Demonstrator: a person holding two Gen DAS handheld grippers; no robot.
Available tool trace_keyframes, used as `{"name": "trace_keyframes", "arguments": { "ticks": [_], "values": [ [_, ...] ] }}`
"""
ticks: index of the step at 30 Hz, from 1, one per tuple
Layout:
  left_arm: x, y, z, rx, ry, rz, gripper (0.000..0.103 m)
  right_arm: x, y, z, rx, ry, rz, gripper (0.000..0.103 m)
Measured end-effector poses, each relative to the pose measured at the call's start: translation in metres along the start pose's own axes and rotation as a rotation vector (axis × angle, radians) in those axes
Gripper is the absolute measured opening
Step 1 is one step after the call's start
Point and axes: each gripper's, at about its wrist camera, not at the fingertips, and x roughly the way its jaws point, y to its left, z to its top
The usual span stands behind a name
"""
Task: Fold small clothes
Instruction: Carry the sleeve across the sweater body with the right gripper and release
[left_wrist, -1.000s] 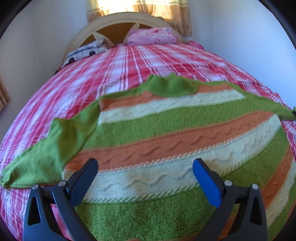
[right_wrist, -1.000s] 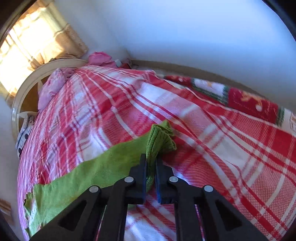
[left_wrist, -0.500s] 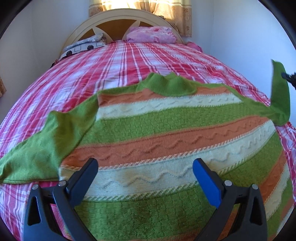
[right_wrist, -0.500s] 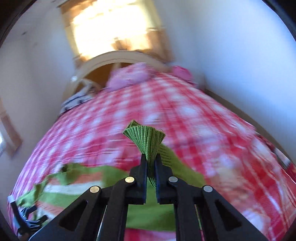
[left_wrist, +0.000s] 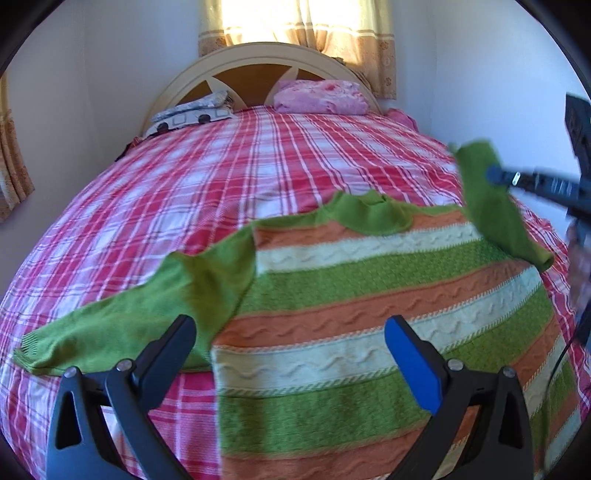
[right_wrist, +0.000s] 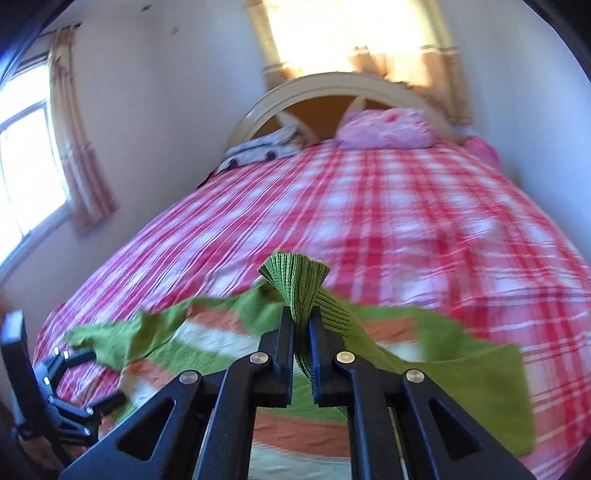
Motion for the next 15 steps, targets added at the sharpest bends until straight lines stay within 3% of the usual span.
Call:
{"name": "trace_keyframes", "arguments": {
  "ticks": [6,12,14,15],
  "values": [
    [0.002,0.009,0.005,-0.012,0.014,0.004,0.103,0.045,0.042,-0.035,-0.063,0.084,0.040,0.006],
    [0.012,0.015,0.007,-0.073,0.064,-0.027,0.103,0.065,0.050,-0.053,-0.056,0.153,0.074,0.010],
    [0.015,0.014,0.009,-0.073,0.077,-0.026,0.103,0.070,0.050,-0.057,-0.055,0.181,0.078,0.032],
    [0.015,0.012,0.009,-0.074,0.083,-0.026,0.103,0.067,0.049,-0.059,-0.048,0.200,0.100,0.066]
  ]
}}
